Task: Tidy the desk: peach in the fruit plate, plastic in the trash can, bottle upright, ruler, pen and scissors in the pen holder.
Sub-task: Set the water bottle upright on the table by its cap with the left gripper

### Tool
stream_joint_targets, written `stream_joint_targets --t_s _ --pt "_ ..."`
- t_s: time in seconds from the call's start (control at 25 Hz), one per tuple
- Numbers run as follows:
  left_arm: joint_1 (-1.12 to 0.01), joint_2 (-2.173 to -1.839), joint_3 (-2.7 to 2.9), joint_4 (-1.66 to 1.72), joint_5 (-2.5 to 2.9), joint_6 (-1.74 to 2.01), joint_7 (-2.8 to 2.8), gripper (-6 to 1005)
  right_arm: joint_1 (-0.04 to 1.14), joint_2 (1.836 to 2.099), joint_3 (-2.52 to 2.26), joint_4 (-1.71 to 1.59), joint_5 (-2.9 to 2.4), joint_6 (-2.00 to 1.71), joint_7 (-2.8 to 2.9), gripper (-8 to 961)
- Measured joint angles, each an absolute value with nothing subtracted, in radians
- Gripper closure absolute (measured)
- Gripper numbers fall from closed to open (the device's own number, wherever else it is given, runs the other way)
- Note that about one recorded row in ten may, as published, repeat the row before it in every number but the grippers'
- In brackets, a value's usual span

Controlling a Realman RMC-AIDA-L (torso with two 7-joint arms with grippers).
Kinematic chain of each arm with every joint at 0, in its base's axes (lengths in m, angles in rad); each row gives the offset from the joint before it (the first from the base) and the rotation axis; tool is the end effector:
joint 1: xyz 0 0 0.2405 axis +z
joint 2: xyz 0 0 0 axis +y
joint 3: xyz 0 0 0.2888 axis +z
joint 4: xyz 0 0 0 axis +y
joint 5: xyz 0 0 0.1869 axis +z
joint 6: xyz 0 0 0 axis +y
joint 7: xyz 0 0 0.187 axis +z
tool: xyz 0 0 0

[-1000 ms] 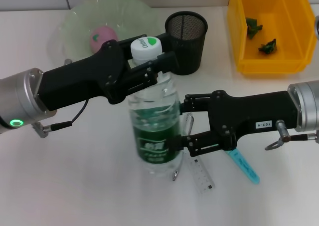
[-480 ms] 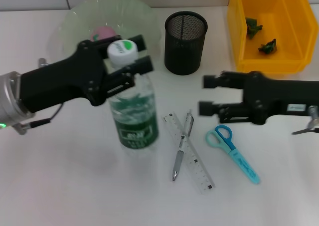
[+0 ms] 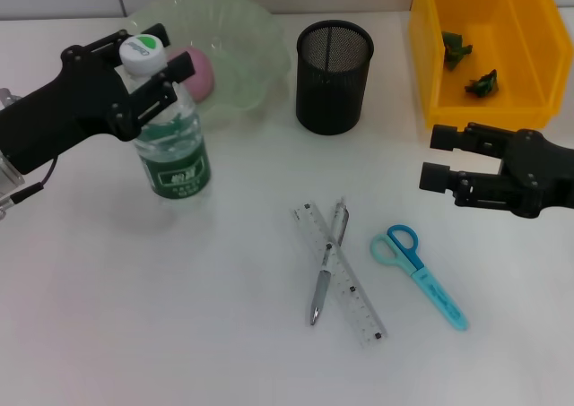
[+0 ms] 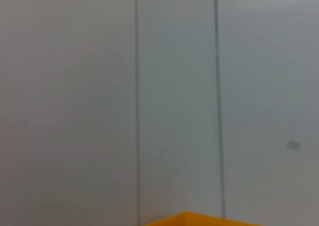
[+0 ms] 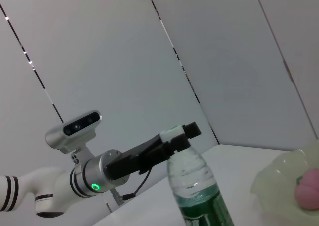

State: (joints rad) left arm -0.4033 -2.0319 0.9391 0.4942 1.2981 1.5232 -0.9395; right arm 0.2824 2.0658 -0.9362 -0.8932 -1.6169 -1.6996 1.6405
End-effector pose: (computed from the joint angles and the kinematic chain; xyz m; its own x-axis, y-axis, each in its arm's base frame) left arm -0.2488 0.3420 -0.0115 0.6581 -0.0420 0.7518 0.4112 -0.8163 -0.4056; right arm 0.2429 0.2868 -0.0162 0.6173 -0.4236 -0.6630 -0.5407 -0.8405 0.0336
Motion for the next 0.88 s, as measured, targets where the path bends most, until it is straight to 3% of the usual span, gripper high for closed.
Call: stream_joint_targets --t_s 0.2,0.88 --pt "-0.404 -2.054 0.925 0.499 1.299 1.422 -0.916 558 0.279 2.065 -0.935 -0.882 -1.618 -1.696 1.638 125" --pt "-0.385 -2.068 0.913 0.493 1.289 1.362 -0.765 558 0.299 2.065 -0.936 -0.860 -1.656 -1.690 1.626 126"
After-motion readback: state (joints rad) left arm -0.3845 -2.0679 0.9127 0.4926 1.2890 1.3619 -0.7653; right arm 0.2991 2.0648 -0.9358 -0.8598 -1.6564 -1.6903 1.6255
